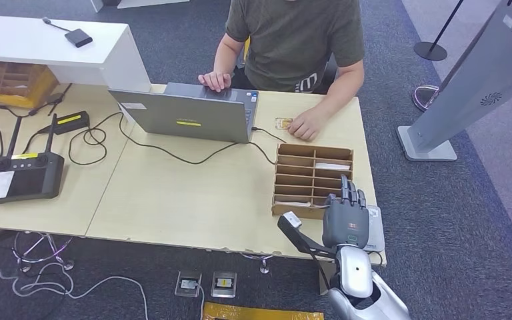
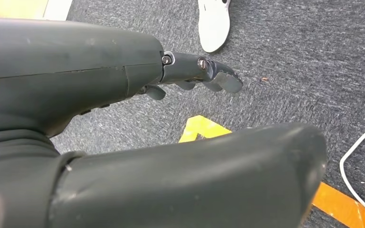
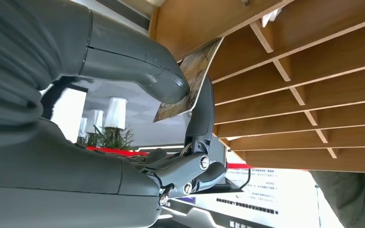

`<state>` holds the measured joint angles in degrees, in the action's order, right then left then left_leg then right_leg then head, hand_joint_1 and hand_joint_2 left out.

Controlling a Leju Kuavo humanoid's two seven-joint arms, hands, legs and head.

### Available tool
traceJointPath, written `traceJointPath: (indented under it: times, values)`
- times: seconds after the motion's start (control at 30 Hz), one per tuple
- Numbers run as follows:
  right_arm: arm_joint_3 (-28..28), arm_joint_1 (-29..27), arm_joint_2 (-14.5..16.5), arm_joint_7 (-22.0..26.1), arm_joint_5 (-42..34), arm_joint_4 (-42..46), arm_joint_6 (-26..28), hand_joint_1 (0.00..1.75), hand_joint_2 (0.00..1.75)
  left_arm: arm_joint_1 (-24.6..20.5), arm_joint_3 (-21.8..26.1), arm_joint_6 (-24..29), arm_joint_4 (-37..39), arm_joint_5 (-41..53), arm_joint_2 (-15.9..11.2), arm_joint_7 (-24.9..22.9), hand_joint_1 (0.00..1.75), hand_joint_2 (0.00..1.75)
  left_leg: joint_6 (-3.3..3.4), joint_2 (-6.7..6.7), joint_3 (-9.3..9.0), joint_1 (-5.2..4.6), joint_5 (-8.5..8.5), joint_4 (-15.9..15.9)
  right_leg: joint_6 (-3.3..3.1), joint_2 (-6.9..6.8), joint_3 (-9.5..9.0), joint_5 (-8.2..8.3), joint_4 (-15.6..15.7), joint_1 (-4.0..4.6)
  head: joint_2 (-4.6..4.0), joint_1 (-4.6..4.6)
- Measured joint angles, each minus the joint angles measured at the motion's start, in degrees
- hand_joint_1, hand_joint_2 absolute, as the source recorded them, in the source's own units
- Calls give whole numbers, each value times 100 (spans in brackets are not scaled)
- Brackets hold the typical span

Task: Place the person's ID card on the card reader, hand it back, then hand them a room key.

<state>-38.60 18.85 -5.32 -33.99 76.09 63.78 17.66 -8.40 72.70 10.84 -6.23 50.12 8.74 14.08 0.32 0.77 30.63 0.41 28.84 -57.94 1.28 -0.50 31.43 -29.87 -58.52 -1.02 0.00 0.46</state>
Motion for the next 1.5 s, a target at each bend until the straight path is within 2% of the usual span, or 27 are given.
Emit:
traceJointPath:
  times: [0.4, 0.6, 1.03, 1.27, 1.5]
  values:
    - [0, 11, 6, 49, -79, -106, 98, 175, 175, 0, 0, 42, 0, 28, 2, 0, 0, 0, 0, 0, -2, 0, 0, 0, 0, 0, -1, 0, 0, 0, 0, 0]
    - [13, 97, -21, -55, 197, 23, 141, 175, 175, 1, 0, 40, 0, 106, 1, 0, 0, 0, -1, 0, -2, 0, -1, 0, 0, 2, 0, 1, 0, 0, 0, 0]
    - [295, 474, -317, 13, 1142, 1714, -132, 175, 175, 8, 2, 123, 0, 140, 5, 5, 0, 0, -1, 0, -3, 0, -1, 0, 0, 3, 0, 2, 0, 0, 0, 0]
    - [295, 644, -327, 240, 1113, 2696, -263, 175, 175, 7, 0, 291, 0, 16, 45, 4, 0, 0, -1, 0, -3, 0, -2, 0, 0, 0, -2, 1, 0, 0, 0, 0]
    - [244, 637, -334, 281, 884, 2964, -262, 175, 175, 6, -1, 256, 0, 97, 53, -105, 0, 0, -1, 0, -2, 0, -1, 0, 0, 3, -2, 1, 0, 0, 0, 1]
